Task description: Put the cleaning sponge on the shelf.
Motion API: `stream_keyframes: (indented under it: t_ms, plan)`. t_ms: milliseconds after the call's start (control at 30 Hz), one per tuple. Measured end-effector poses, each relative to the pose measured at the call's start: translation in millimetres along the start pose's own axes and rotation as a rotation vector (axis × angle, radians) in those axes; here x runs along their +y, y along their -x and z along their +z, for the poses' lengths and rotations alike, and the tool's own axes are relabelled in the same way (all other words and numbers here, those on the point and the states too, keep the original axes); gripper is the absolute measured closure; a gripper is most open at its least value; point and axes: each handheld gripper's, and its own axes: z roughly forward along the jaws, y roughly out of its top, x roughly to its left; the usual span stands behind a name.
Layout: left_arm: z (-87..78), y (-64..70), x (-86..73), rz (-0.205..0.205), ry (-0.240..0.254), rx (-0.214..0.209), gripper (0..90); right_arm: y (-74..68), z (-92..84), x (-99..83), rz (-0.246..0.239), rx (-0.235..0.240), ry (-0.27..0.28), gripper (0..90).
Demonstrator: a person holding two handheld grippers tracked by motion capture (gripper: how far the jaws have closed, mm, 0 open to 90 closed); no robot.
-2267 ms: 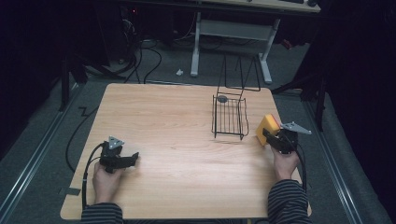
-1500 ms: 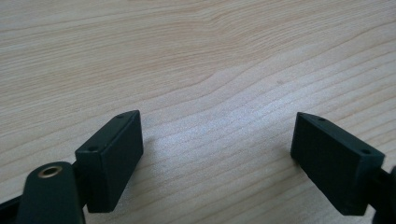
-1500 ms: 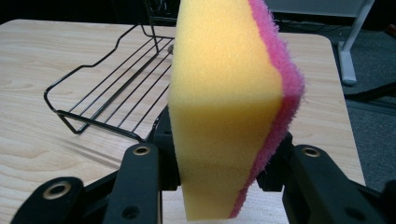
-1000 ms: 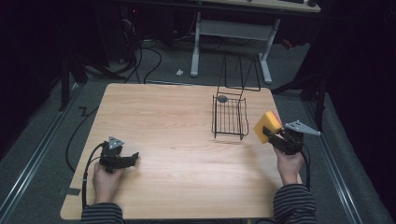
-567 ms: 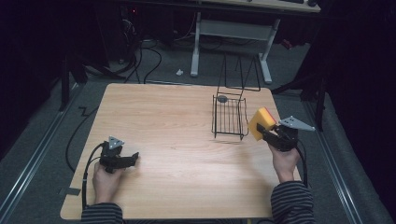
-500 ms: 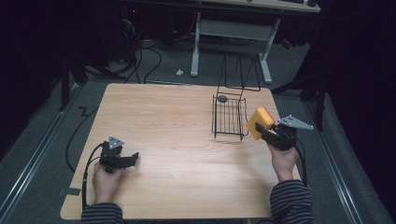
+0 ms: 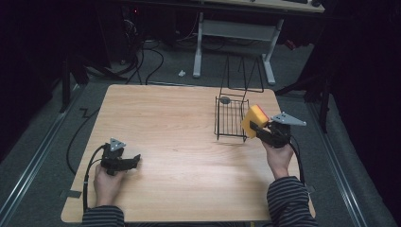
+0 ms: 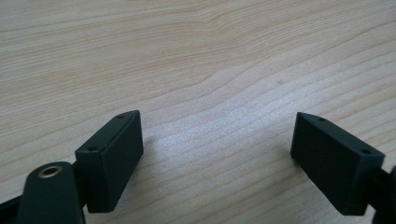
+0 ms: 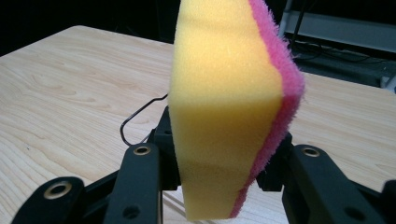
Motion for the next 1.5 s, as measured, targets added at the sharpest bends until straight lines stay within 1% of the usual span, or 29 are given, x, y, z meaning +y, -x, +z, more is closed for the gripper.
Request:
stream_keyframes:
  t_ms: [167,300,367,467,600,633,700,733,767,900,967,1000,1067,1200,1233,1333,1467,1500]
  plan:
    - [0.0,0.0,0.0,0.000,0.000,0.000,17.4,-2.4,7.5,2.5,-0.005,0.003,-0.009,61.2]
    - [0.0,0.0,0.0,0.000,0.000,0.000,17.4,-5.8,15.8,8.8,-0.027,0.004,-0.017,61.1]
    - [0.0,0.0,0.0,0.000,0.000,0.000,17.5,-6.7,19.9,10.0,-0.023,0.004,-0.011,61.2]
    - [0.0,0.0,0.0,0.000,0.000,0.000,17.4,-7.6,29.0,11.0,-0.021,0.002,-0.027,61.2]
    - [0.0,0.0,0.0,0.000,0.000,0.000,17.4,-9.7,39.9,12.8,-0.035,-0.001,-0.047,61.1]
    - [0.0,-0.1,0.0,0.000,0.000,0.000,17.4,-10.5,41.8,13.2,-0.028,-0.002,-0.048,61.2]
    - [0.0,0.0,0.0,0.000,0.000,0.000,17.4,-10.1,45.0,13.7,-0.032,-0.002,-0.042,61.1]
    - [0.0,0.0,0.0,0.000,0.000,0.000,17.4,-10.3,46.9,13.7,-0.022,-0.005,-0.052,61.1]
    - [0.0,-0.1,0.0,0.000,0.000,0.000,17.4,-9.7,49.1,14.0,-0.030,-0.007,-0.055,61.1]
    - [0.0,0.0,0.0,0.000,0.000,0.000,17.4,-10.8,55.2,16.0,-0.023,-0.012,-0.064,61.1]
    - [0.0,0.0,0.0,0.000,0.000,0.000,17.4,-11.6,58.9,18.1,-0.026,-0.014,-0.067,61.1]
    - [0.0,-0.1,0.0,0.001,0.000,0.000,17.4,-11.4,60.9,19.1,-0.035,-0.013,-0.066,61.1]
    - [0.0,0.0,0.0,0.000,0.000,0.000,17.4,-13.2,64.6,20.3,-0.032,-0.013,-0.072,61.1]
    - [0.0,-0.1,0.0,0.001,0.000,-0.001,17.4,-16.2,72.3,22.2,-0.044,-0.013,-0.084,61.1]
    - [0.0,-0.1,0.0,0.001,0.000,-0.001,17.5,-16.1,74.3,22.4,-0.048,-0.013,-0.083,61.1]
    - [0.0,-0.1,0.0,0.001,0.000,-0.001,17.4,-15.3,79.7,21.8,-0.036,-0.011,-0.093,61.1]
    - [0.0,-0.1,0.0,0.001,0.000,-0.001,17.4,-14.8,86.0,20.3,-0.035,-0.022,-0.096,61.1]
    - [0.0,-0.1,0.0,0.001,0.000,-0.001,17.4,-14.5,89.8,19.7,-0.038,-0.027,-0.105,61.1]
